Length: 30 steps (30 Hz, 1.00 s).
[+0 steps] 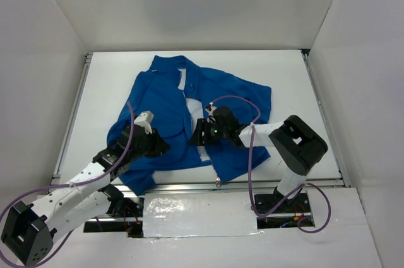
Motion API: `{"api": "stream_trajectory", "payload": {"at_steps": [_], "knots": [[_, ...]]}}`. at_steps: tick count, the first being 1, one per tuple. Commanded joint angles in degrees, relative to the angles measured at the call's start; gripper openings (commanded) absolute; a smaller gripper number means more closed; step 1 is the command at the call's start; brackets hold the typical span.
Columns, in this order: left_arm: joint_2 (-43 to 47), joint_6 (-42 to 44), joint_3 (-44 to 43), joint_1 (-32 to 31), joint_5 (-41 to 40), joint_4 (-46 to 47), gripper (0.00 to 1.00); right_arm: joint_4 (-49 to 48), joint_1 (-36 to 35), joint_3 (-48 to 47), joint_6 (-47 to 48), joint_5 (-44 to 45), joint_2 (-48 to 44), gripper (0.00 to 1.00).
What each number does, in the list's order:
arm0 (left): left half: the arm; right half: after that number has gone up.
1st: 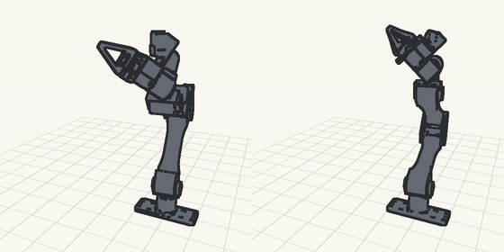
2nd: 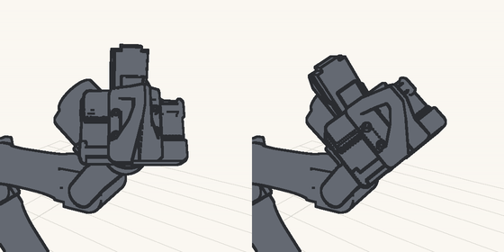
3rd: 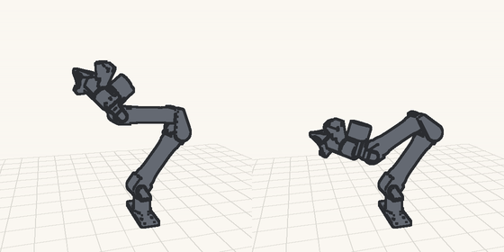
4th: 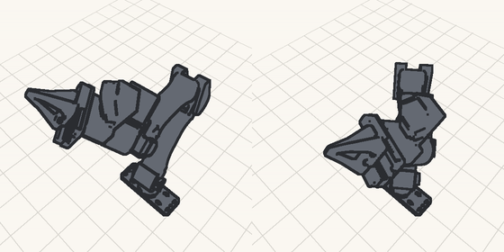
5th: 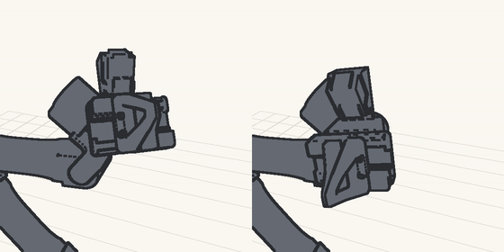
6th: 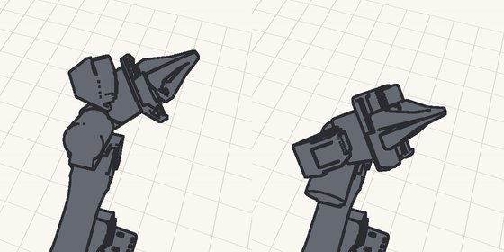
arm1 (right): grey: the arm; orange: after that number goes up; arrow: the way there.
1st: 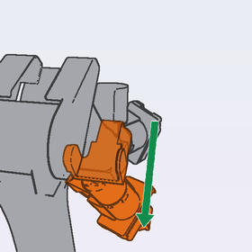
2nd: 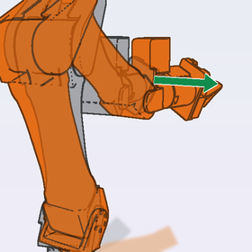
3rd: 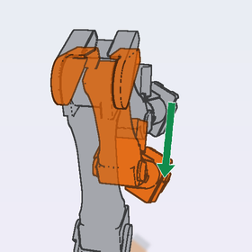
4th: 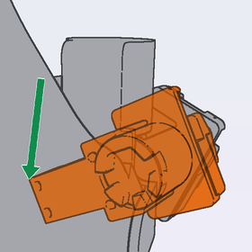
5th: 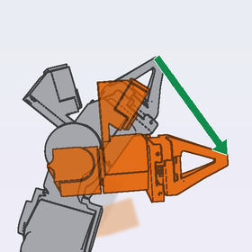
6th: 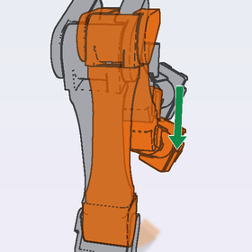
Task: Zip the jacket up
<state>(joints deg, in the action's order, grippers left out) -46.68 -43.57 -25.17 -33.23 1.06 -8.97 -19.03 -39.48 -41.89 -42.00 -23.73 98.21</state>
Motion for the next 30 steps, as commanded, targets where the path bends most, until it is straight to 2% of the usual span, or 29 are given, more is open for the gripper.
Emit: {"api": "stream_trajectory", "payload": {"at_steps": [1, 3, 5, 9, 14, 17, 18, 26, 30], "knots": [[0.7, 1.2, -1.2, -0.2, -0.8, 0.7, 0.30, 2.8, -0.1, 2.8, 2.3, 1.8, -2.8, 0.60], [0.7, 1.4, -1.5, -0.2, -0.8, 0.5, 0.30, 1.1, -0.2, 4.4, 2.0, 0.9, -3.0, 0.55], [0.8, 1.5, -1.5, -0.2, -0.8, 0.5, 0.30, 0.1, -0.2, 5.0, 1.7, -0.2, -3.2, 0.44], [0.9, 1.7, -2.1, -0.2, -0.8, 0.0, 0.32, -1.1, -0.3, 5.2, 1.2, -2.2, -3.3, 0.35], [1.4, 1.7, -2.3, -0.2, -0.4, -0.2, 0.40, -1.5, -0.2, 4.7, 0.3, -4.0, -2.9, 0.00], [1.4, 2.1, -2.5, -0.2, 2.8, 0.8, 0.49, -2.3, -0.2, 4.3, -0.8, -5.5, -4.2, 0.00], [1.2, 2.2, -2.8, -0.2, 6.2, 1.4, 0.51, -2.4, -0.2, 3.7, -1.2, -6.1, -5.5, 0.00], [-0.6, 0.0, -1.3, -0.2, 23.9, 14.3, 0.48, -14.3, -0.2, 4.2, -14.2, -11.5, -12.4, 0.00], [0.4, -0.8, 0.5, -0.2, 26.4, 18.7, 0.45, -23.2, -0.2, 5.7, -21.3, -13.5, -12.8, 0.00]]}}
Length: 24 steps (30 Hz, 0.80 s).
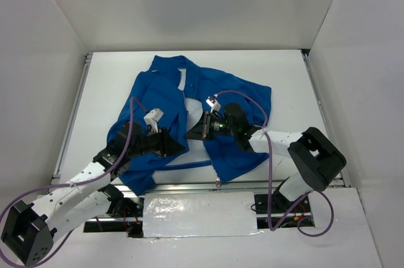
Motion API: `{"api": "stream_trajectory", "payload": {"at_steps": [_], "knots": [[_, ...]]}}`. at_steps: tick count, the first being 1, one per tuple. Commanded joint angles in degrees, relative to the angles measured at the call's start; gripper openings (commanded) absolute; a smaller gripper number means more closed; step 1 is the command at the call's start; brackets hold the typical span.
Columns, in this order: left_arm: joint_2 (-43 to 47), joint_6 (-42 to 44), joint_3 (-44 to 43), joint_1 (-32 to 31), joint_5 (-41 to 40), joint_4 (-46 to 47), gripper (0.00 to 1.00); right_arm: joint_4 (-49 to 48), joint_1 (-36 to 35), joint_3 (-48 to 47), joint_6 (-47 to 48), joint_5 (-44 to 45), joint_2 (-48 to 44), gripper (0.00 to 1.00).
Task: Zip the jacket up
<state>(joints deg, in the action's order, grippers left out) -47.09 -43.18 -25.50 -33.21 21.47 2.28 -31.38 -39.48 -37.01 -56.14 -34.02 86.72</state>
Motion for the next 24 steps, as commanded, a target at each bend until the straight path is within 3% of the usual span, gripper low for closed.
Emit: {"api": "stream_trajectory", "payload": {"at_steps": [1, 10, 18, 24], "knots": [[1.3, -1.2, 1.1, -0.2, 6.4, 8.0, 0.45, -12.3, -0.3, 1.1, -8.2, -3.6, -1.2, 0.00], [1.3, -0.9, 1.3, -0.2, 2.6, 4.4, 0.45, -17.9, -0.5, 2.5, -10.7, -5.7, -0.2, 0.00], [1.7, -0.4, -1.1, -0.2, -4.5, -4.4, 0.73, -14.0, -0.4, 3.4, -8.1, -3.7, -2.2, 0.00], [2.4, -0.9, -1.3, -0.2, -7.0, -5.7, 0.77, -14.7, -0.4, 3.3, -8.4, -4.7, -1.6, 0.00]]}}
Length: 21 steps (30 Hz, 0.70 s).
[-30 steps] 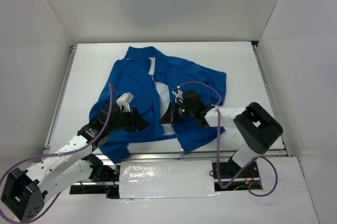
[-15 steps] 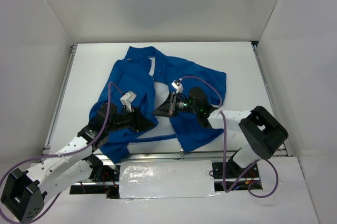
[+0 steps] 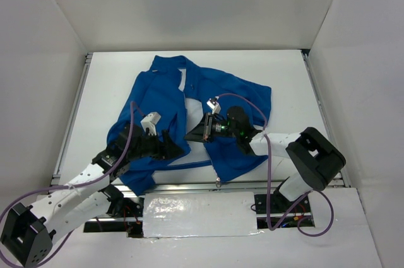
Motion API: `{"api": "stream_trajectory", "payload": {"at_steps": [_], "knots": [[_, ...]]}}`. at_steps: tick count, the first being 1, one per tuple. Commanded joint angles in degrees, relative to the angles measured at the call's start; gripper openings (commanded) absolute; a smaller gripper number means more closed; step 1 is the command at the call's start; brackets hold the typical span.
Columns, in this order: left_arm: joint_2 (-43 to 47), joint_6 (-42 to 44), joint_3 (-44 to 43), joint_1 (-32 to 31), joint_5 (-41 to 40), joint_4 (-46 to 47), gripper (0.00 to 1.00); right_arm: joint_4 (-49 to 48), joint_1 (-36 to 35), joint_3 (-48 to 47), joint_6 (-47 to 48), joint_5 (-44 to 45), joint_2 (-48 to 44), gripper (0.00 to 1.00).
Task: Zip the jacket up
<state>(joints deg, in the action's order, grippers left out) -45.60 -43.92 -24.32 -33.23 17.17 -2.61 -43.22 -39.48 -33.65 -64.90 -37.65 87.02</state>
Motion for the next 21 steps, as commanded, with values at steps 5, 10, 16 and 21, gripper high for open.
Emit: {"api": "stream_trajectory", "payload": {"at_steps": [5, 10, 16, 21], "knots": [[1.1, 0.1, -2.6, -0.2, -2.8, -1.0, 0.81, -4.8, -0.6, 0.3, -0.7, -2.0, -1.6, 0.00], [0.5, -1.5, -0.6, -0.2, 1.2, 4.6, 0.80, -6.1, -1.7, -0.5, -1.5, -2.2, -0.4, 0.00], [1.0, -3.2, 0.9, -0.2, 3.3, 9.2, 0.78, -7.1, -2.3, -0.5, -1.9, -1.6, 0.7, 0.00], [0.8, -3.1, 1.1, -0.2, 3.5, 9.3, 0.64, -8.0, -2.4, -0.3, -2.2, -1.0, 1.1, 0.00]]}}
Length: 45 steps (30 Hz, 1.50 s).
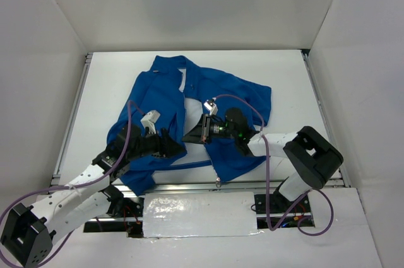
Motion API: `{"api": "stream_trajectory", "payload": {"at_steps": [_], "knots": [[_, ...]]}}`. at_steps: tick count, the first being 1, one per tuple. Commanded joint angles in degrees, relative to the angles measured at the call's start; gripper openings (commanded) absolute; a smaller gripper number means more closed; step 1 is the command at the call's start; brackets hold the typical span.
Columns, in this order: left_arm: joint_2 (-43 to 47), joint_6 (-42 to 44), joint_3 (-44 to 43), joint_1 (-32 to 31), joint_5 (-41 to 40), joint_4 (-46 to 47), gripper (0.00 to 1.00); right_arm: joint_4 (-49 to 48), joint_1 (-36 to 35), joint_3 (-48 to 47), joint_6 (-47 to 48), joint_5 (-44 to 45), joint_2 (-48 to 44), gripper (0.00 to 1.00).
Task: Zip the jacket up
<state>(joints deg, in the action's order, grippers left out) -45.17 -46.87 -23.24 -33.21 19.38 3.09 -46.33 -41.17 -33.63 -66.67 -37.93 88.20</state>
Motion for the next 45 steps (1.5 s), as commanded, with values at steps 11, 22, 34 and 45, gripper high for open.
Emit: {"api": "stream_trajectory", "payload": {"at_steps": [11, 22, 34, 45], "knots": [[1.2, 0.4, 0.3, -0.2, 1.6, 2.6, 0.40, -0.3, -0.5, -1.4, 1.7, 0.9, -0.8, 0.00], [-0.4, 0.5, 1.7, -0.2, 3.1, 4.7, 0.53, 1.2, -0.6, -2.7, 1.5, 1.0, -1.5, 0.00], [-0.9, 1.1, 2.1, -0.2, 3.3, 5.4, 0.16, 1.8, -0.6, -3.0, 1.6, 0.8, -1.1, 0.00], [0.2, 1.0, 1.4, -0.2, 1.6, 4.5, 0.00, -1.0, 3.5, 1.0, 5.0, -2.2, -1.8, 0.60]]}}
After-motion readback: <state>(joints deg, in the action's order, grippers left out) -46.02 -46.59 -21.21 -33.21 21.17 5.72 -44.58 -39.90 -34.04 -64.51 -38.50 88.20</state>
